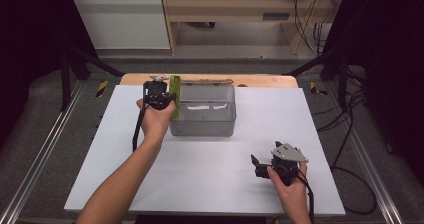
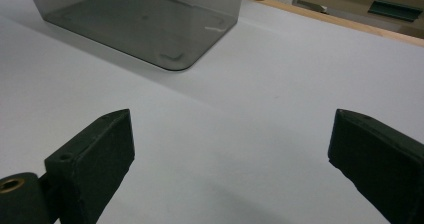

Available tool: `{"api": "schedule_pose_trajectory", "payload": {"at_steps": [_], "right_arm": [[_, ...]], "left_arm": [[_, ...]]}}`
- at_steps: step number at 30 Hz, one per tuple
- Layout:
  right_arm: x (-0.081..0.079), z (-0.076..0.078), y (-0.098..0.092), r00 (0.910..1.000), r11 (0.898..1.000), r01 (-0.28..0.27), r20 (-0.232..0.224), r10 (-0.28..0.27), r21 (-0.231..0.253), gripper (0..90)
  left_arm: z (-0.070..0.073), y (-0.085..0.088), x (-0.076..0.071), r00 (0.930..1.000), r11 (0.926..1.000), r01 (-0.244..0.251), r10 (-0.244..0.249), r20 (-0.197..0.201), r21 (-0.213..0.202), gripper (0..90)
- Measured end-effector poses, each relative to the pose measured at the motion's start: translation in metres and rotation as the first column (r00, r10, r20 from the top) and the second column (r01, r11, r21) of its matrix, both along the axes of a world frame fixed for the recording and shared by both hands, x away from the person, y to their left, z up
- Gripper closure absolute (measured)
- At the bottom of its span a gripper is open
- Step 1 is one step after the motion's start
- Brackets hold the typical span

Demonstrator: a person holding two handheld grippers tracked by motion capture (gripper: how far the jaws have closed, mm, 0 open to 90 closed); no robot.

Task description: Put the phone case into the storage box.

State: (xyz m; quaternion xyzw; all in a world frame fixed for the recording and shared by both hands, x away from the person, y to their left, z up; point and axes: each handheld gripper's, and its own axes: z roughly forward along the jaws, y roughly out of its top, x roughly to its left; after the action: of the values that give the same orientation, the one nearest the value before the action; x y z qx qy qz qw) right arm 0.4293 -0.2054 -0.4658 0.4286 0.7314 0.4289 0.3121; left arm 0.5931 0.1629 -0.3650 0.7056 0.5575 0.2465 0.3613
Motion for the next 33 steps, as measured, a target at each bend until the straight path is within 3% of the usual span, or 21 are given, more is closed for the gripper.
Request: {"api": "schedule_pose_trajectory", "payload": {"at_steps": [33], "right_arm": [[0.001, -0.003, 0.002, 0.9998, 1.000, -0.007, -0.020, 0.007, -0.013, 5.3]], "left_arm": [[-0.012, -0.002, 0.003, 0.9984, 0.9997, 0.021, -0.020, -0.053, 0.010, 77.3]]}}
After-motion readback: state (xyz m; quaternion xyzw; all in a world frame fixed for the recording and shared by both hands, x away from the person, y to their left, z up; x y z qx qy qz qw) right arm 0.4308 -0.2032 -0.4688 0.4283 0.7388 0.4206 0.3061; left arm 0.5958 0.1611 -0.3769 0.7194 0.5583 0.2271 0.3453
